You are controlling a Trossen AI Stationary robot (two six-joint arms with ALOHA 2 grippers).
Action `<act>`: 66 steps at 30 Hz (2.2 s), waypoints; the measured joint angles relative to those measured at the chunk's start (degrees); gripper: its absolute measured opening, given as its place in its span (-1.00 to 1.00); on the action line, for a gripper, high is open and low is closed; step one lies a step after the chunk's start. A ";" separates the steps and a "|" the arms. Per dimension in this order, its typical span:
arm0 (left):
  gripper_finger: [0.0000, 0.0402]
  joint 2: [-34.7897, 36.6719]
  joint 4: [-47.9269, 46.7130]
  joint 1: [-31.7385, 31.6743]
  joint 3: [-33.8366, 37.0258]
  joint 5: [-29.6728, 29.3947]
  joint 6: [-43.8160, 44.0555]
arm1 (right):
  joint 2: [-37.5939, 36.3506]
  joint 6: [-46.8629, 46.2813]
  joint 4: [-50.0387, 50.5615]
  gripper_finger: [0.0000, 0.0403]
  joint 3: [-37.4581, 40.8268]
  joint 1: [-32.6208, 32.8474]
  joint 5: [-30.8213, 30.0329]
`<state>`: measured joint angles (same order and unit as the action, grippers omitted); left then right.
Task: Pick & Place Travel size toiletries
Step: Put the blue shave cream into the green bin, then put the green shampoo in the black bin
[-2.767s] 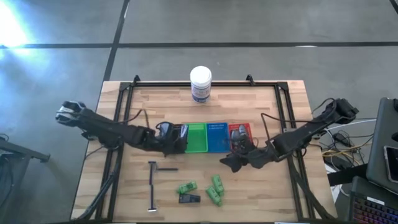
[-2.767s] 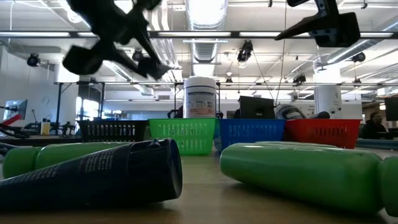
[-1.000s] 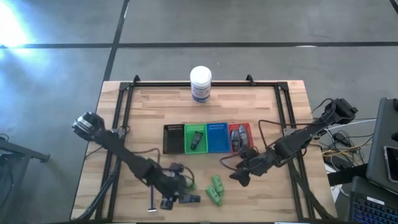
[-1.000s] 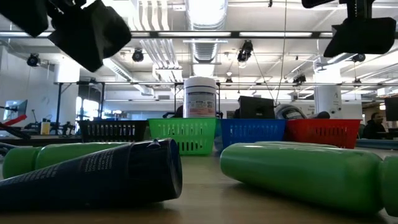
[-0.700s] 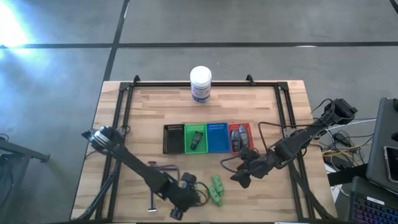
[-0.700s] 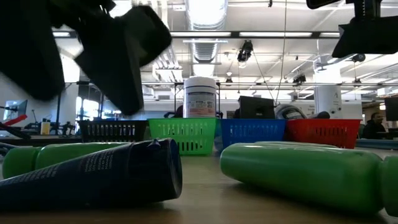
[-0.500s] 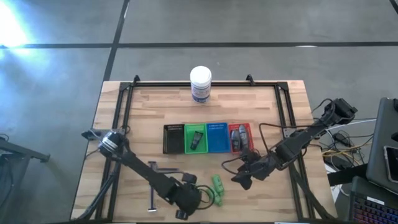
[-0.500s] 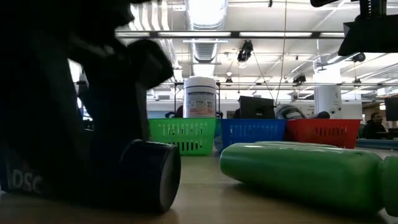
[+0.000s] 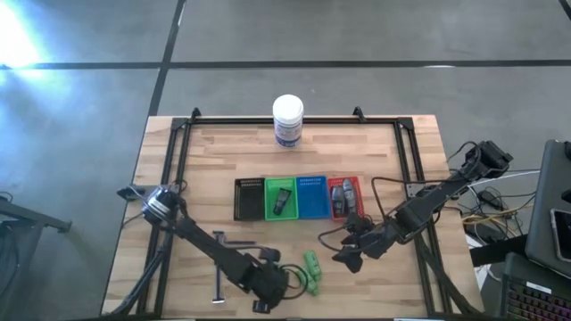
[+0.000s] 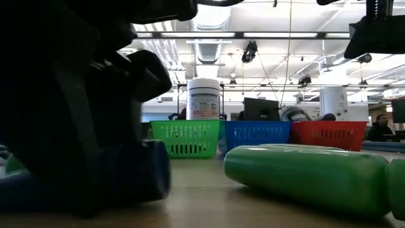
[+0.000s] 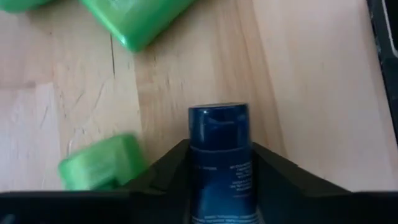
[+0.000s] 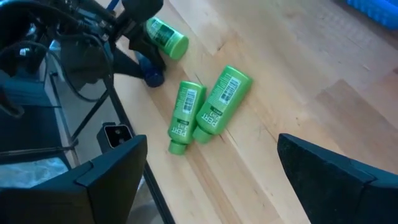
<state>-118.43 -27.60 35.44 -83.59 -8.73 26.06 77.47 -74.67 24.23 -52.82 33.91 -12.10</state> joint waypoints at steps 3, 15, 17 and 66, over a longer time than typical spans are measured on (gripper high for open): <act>-0.47 1.51 -1.08 -0.35 0.11 0.30 0.93 | -0.15 1.36 -0.04 0.70 0.00 -0.02 0.01; -0.62 20.55 -11.98 -7.60 1.25 -24.42 30.27 | -7.34 -2.53 2.10 0.54 0.00 -0.18 -11.48; -0.61 22.95 -11.75 -11.45 3.19 -26.97 35.63 | -8.44 -4.35 2.63 0.55 0.00 -0.71 -14.42; -0.13 24.83 1.31 -21.87 20.17 -8.49 41.94 | -9.14 -7.75 7.77 0.78 0.00 -4.63 -12.24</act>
<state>-93.60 -26.30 13.57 -63.42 -17.22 67.99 68.34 -82.42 31.99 -52.82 29.28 -24.34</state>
